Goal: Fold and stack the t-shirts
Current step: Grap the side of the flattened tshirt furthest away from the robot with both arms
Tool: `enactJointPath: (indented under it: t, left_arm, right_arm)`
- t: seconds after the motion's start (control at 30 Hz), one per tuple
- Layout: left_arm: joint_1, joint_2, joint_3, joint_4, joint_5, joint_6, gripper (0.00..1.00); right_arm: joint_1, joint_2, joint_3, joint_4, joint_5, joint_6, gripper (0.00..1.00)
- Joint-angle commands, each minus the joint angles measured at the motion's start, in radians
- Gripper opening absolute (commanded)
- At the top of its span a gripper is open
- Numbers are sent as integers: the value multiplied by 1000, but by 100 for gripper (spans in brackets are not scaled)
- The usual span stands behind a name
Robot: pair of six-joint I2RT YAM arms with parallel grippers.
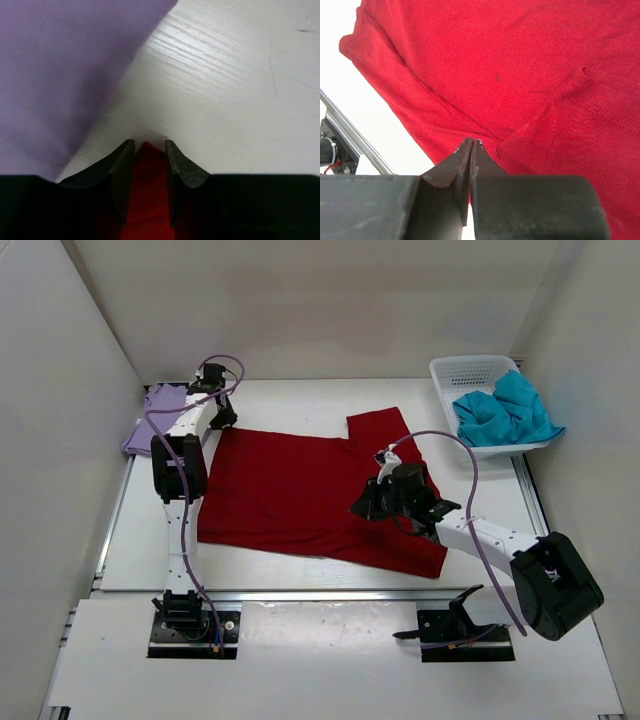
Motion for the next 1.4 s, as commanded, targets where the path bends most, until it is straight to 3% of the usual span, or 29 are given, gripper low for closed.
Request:
enactJointPath:
  t: [0.0, 0.23, 0.4, 0.5, 0.57, 0.8, 1.17, 1.37]
  left_arm:
    - [-5, -56, -10, -13, 13, -1, 40]
    - [1, -51, -2, -15, 28, -1, 18]
    - [-5, -57, 33, -29, 25, 1, 0]
    - [-21, -79, 26, -21, 25, 10, 0]
    - [-24, -108, -6, -1, 36, 9, 0]
    - [-2, -283, -313, 232, 149, -77, 0]
    - [-31, -300, -319, 232, 140, -56, 0]
    - [-28, -309, -315, 234, 153, -53, 0]
  right_arm:
    - [13, -14, 35, 55, 4, 10, 0]
    - [-28, 48, 148, 87, 24, 10, 3]
    - [-169, 256, 323, 116, 81, -20, 18]
    - [-264, 369, 449, 128, 32, -83, 28]
    - [-281, 429, 539, 115, 114, -146, 33]
    - [-363, 742, 938, -156, 318, -220, 35]
    - [-436, 1238, 1755, -650, 394, -320, 43]
    - [-469, 1255, 1735, -628, 336, -300, 44]
